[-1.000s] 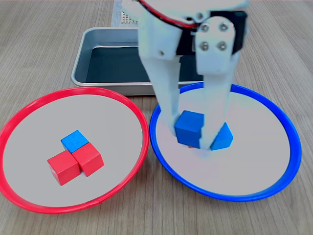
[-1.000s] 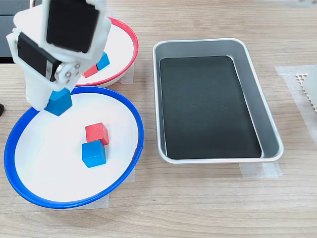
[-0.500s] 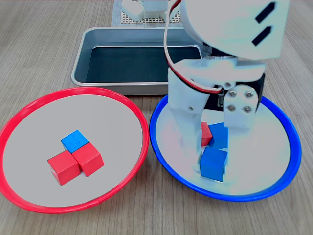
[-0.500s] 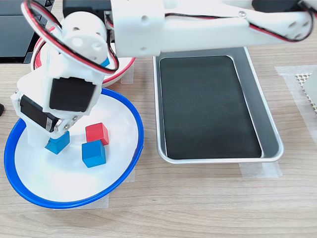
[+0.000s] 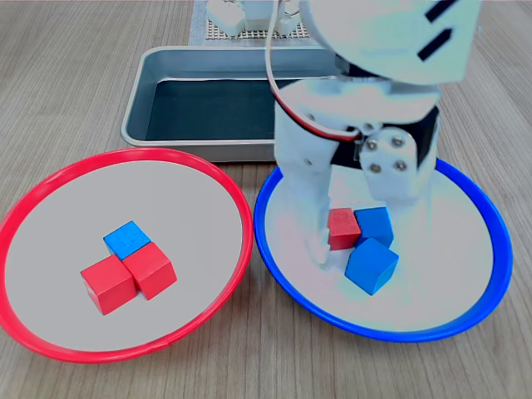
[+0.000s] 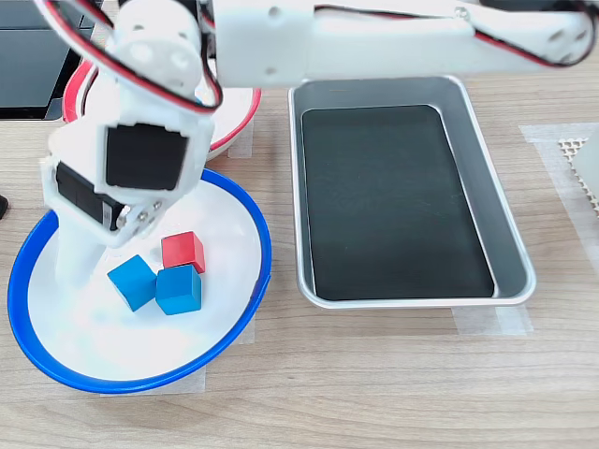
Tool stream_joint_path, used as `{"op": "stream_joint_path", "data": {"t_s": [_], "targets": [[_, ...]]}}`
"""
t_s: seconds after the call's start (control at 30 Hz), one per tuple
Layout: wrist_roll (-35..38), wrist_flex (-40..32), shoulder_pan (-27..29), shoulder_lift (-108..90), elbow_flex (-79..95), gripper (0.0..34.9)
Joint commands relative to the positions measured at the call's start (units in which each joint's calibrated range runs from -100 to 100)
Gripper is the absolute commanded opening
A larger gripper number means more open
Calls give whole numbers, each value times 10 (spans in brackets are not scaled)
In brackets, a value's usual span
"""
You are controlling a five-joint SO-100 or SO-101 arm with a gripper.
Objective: Relocate any misplaced blocks to their matching dishes.
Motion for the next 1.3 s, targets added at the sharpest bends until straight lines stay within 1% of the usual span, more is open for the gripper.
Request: {"op": "stream_joint_path", "data": {"t_s": [0.0,0.1,0.23,0.37,0.63,0.83,1.1,1.27], "targets": [[-6,37,13,-68,-1,197],[-16,61,25,-91,10,198],[-36,83,40,-106,17,191],[-53,105,45,-113,29,187],[-110,105,35,-104,30,169],[-158,150,18,-70,-29,156],[-187,172,8,-50,-35,150],[-194,170,13,-36,-40,151]]}}
